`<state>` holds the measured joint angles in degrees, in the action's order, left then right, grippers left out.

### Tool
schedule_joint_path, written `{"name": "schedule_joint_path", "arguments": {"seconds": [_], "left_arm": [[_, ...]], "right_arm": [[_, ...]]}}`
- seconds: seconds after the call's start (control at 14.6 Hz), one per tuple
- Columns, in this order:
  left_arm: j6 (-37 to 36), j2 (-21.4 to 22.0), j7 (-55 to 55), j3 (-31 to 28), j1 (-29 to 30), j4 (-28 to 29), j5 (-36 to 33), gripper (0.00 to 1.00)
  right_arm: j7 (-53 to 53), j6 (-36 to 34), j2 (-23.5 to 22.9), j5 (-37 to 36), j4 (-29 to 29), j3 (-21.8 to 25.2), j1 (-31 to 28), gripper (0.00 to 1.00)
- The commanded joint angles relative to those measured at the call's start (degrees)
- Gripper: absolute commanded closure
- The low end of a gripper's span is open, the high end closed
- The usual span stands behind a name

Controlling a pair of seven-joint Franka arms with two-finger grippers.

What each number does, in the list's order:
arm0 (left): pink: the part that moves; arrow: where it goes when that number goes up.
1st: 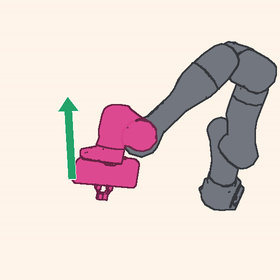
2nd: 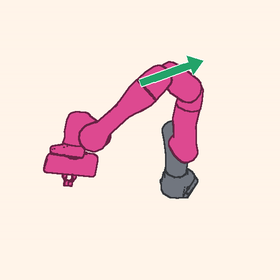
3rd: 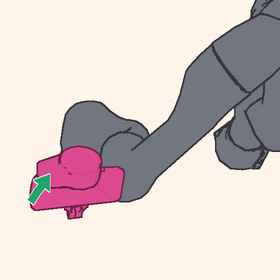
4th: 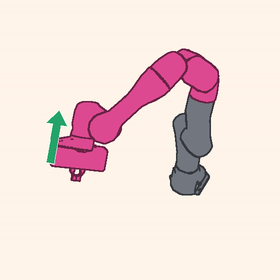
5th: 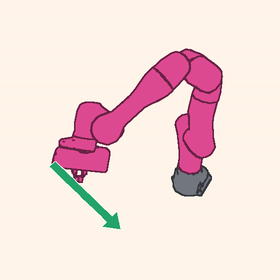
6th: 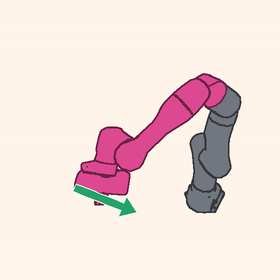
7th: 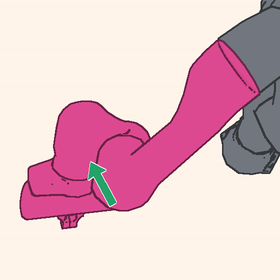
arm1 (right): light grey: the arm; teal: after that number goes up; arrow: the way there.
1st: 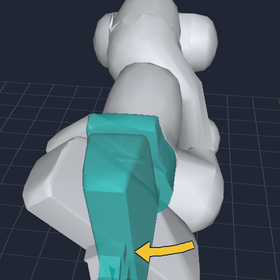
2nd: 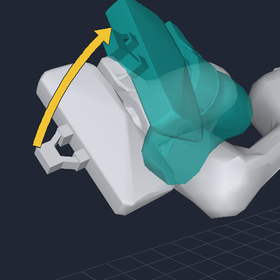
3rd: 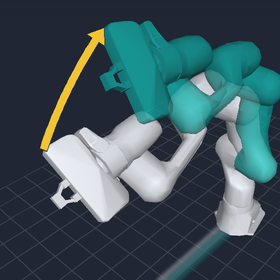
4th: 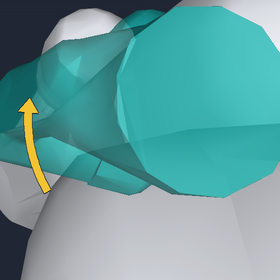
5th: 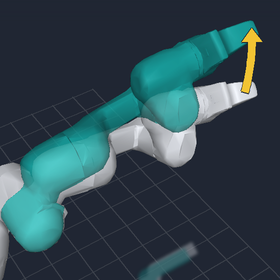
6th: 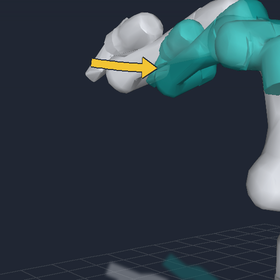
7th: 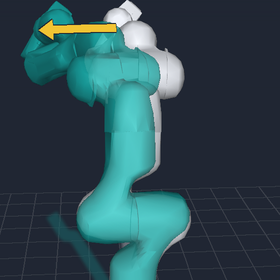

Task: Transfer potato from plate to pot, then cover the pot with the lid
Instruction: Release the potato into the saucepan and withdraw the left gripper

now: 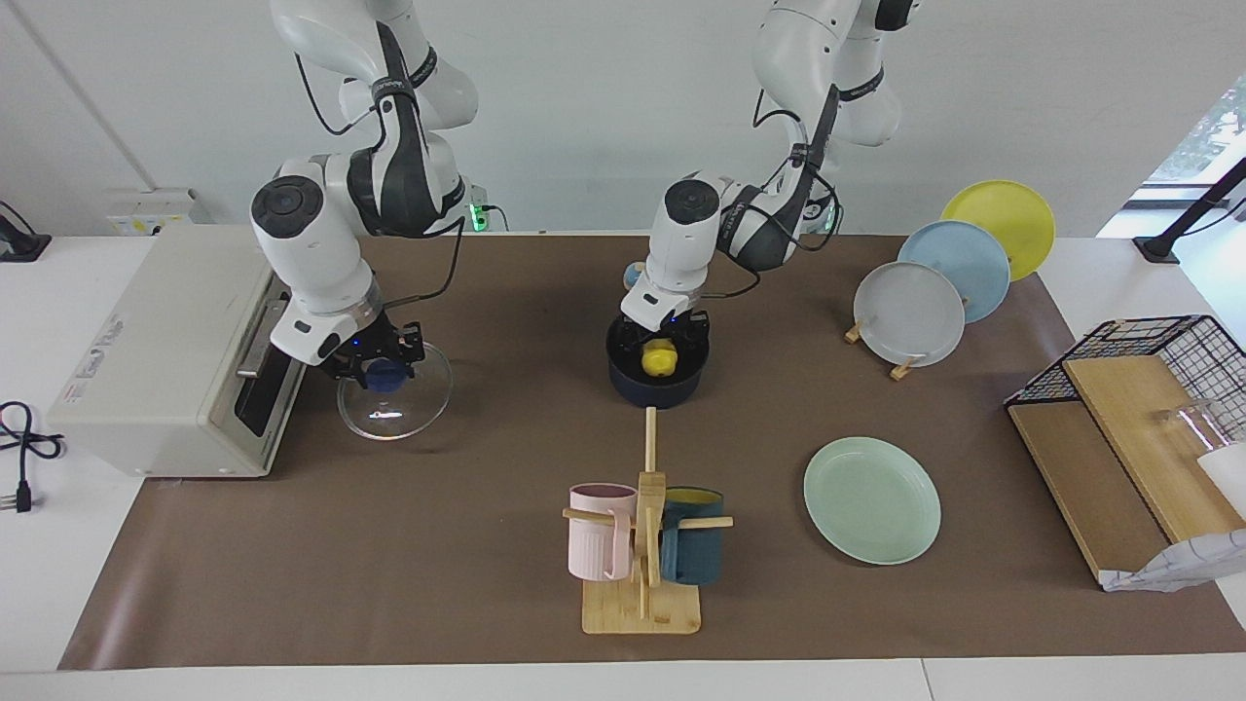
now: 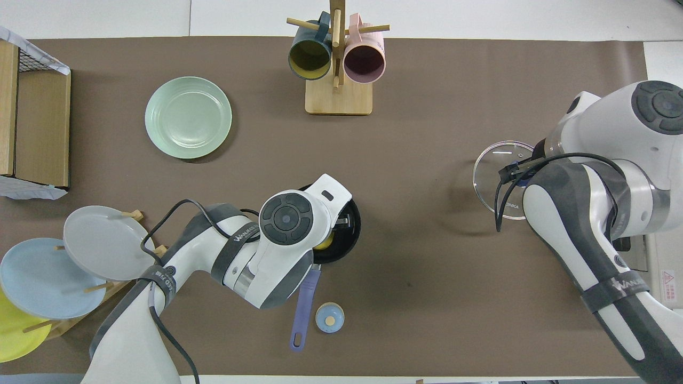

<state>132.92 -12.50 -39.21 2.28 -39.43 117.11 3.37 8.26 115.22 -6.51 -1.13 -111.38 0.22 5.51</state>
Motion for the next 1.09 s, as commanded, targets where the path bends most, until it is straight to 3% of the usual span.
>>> {"name": "schedule_joint_path", "arguments": {"seconds": [0.0, 0.27, 0.55, 0.75, 1.03], "left_arm": [[-11.8, 5.7, 3.8, -1.0, 4.2, -5.0, -0.8, 0.00], [-22.9, 8.5, 12.3, -1.1, 13.7, -12.9, -2.0, 0.00], [-27.8, 12.9, 29.9, -1.1, 26.4, -14.5, -2.1, 0.00], [-33.2, 14.3, 36.9, -1.2, 31.1, -17.3, -2.1, 0.00], [-45.3, 14.2, 38.0, -1.1, 32.1, -24.8, -3.3, 0.00]], "right_arm": [[-3.0, -1.9, -0.8, 0.6, 2.3, -0.2, 1.3, 1.00], [-6.7, -4.6, -0.8, 0.6, 4.1, -0.3, 3.6, 1.00], [-16.8, -10.7, -0.8, 0.6, 9.5, -0.3, 11.1, 1.00], [-25.8, -14.5, -2.7, 0.6, 15.8, -0.3, 16.9, 1.00], [-38.0, -13.0, -3.2, 2.4, 18.0, -0.3, 25.3, 1.00]]}}
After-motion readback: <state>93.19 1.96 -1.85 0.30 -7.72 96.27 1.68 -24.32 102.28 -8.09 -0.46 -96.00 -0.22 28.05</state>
